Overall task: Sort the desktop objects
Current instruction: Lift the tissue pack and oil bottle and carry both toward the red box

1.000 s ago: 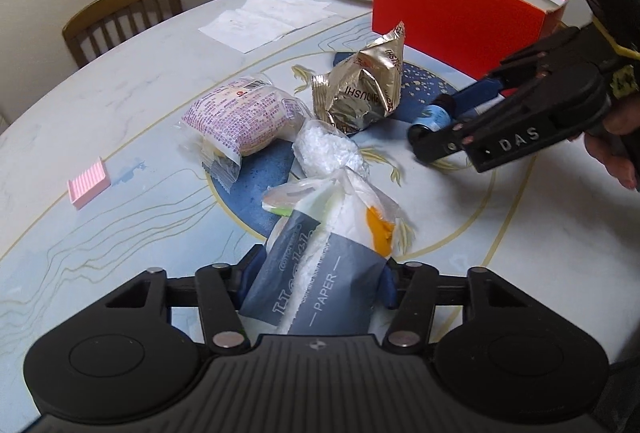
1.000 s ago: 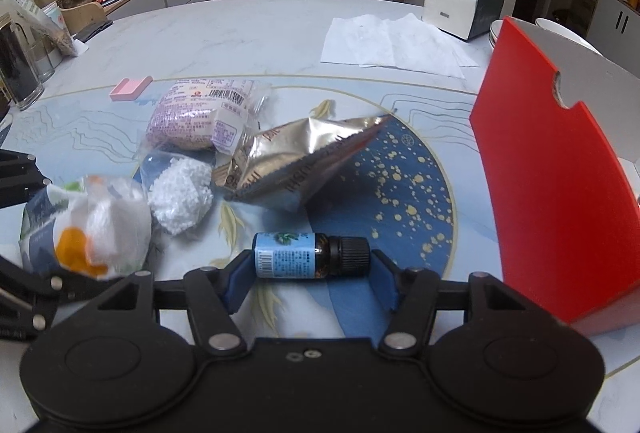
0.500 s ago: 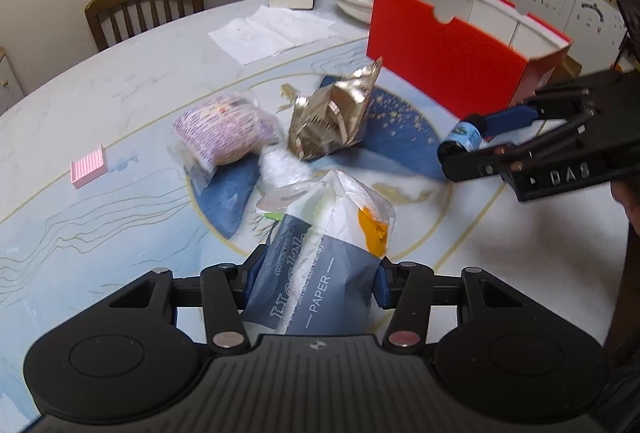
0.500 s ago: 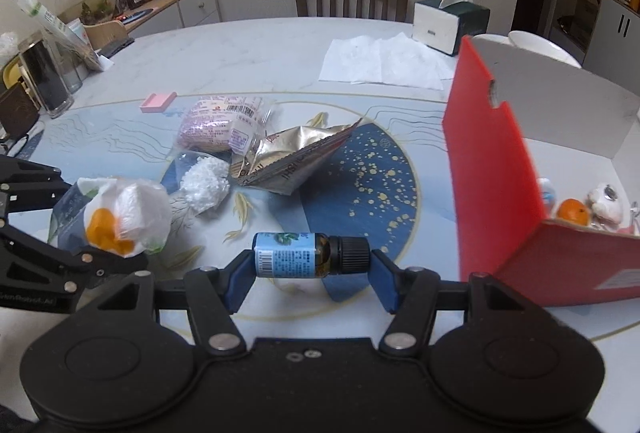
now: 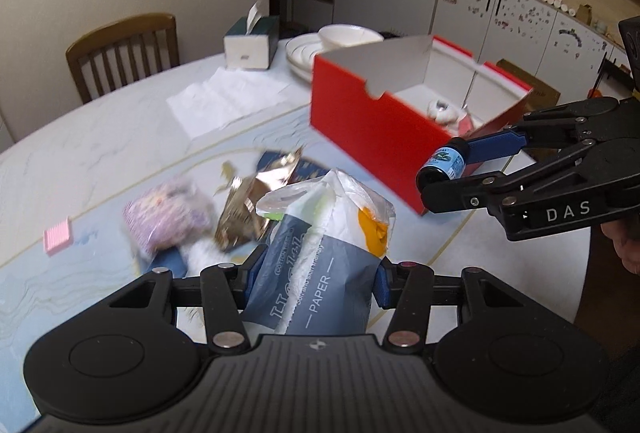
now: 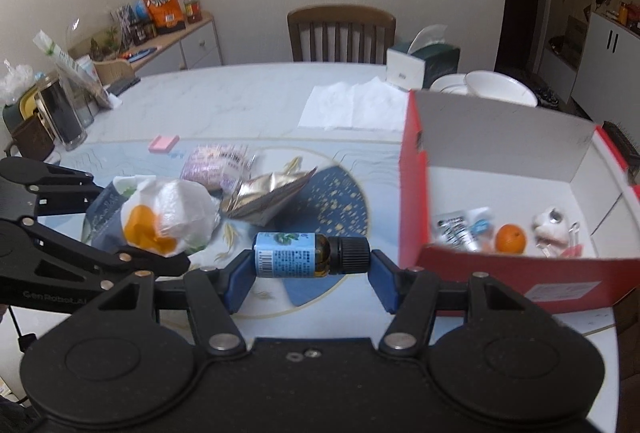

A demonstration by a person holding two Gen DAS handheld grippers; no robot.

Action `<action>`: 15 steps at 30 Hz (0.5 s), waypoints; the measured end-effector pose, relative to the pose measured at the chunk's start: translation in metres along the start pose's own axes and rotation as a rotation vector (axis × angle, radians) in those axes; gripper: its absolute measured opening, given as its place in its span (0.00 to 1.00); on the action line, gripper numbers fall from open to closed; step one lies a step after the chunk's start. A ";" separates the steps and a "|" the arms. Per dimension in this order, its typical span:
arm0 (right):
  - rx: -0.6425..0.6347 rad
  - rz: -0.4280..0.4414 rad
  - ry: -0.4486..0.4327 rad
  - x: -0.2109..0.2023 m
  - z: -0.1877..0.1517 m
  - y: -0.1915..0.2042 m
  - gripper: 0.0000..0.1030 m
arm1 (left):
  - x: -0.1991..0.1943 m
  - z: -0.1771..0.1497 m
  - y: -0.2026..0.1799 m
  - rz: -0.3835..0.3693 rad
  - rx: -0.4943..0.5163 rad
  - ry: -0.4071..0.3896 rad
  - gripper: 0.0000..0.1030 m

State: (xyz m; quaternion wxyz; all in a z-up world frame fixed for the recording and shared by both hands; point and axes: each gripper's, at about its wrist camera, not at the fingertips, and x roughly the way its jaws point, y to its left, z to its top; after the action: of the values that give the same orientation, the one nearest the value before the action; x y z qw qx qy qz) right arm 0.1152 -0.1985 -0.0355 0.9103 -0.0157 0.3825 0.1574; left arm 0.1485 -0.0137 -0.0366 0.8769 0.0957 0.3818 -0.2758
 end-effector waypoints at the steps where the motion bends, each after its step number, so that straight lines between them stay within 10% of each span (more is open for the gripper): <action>1: 0.000 -0.001 -0.007 -0.003 0.002 -0.003 0.58 | 0.000 0.004 -0.004 -0.001 0.002 -0.004 0.48; 15: 0.021 -0.039 -0.064 -0.027 0.016 -0.065 0.58 | 0.020 0.051 -0.057 -0.023 0.050 -0.062 0.48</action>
State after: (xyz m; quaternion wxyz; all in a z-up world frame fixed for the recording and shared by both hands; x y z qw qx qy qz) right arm 0.1280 -0.2655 -0.0117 0.9252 -0.0087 0.3543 0.1359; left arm 0.1593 -0.0881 -0.0130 0.8825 0.1048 0.3485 -0.2981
